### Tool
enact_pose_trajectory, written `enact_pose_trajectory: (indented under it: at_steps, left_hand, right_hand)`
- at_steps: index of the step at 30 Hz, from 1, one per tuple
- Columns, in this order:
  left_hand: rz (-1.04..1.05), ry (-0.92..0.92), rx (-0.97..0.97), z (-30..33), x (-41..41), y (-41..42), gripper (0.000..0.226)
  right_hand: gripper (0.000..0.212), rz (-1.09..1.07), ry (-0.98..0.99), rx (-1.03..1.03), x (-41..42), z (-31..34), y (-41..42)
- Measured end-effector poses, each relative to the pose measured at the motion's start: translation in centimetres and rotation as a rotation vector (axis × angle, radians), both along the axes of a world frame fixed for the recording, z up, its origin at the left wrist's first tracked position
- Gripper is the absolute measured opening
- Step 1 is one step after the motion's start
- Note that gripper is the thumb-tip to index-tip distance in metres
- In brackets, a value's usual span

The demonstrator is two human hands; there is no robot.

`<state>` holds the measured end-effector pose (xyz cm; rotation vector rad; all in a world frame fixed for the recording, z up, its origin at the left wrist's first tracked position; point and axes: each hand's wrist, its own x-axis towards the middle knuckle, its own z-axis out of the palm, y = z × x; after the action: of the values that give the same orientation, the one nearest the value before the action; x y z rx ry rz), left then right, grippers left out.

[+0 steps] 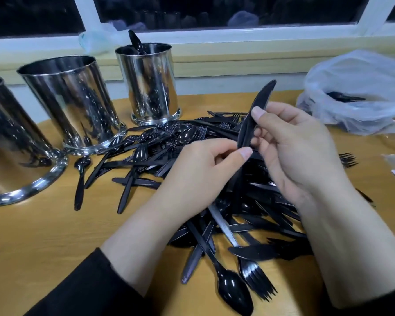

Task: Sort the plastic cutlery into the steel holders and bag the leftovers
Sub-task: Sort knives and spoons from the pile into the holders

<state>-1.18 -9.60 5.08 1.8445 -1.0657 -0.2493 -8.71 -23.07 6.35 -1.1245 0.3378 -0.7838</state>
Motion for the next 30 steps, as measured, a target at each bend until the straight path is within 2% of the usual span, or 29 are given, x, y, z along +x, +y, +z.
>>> enact_pose_trajectory:
  at_steps: [2,7,11,13,19,22,27,30]
  left_hand:
    - [-0.002,0.027,0.015,-0.1,0.1,-0.1,0.036]
    - [0.012,0.224,-0.048,-0.4,0.6,0.1,0.029]
    - [0.005,0.384,-0.134,-0.4,0.8,0.3,0.029]
    - [0.021,0.403,-0.180,-0.5,1.0,0.4,0.029]
    - [-0.054,0.488,-0.268,-0.3,0.8,0.5,0.023]
    - [-0.065,0.448,-0.279,-0.5,1.0,0.4,0.019]
    - [0.104,0.495,-0.401,-0.1,2.1,0.9,0.020]
    - [0.173,0.529,-0.430,0.4,2.7,1.7,0.023]
  right_hand:
    - [0.010,0.030,0.015,-0.015,0.2,-0.2,0.2]
    - [0.012,0.066,0.035,-0.007,0.3,-0.8,-0.3]
    - [0.009,0.151,0.096,-0.085,0.1,-1.1,-0.4]
    - [0.013,0.182,0.118,-0.136,0.1,-1.1,-0.2]
    - [0.017,0.132,0.211,-0.467,0.2,-0.9,0.7]
    - [0.017,0.087,0.263,-0.570,0.1,-0.9,0.6]
    - [0.014,-0.027,0.330,-0.712,-0.5,-0.1,0.5]
    - [0.017,0.011,0.501,-0.914,-1.6,0.8,-0.1]
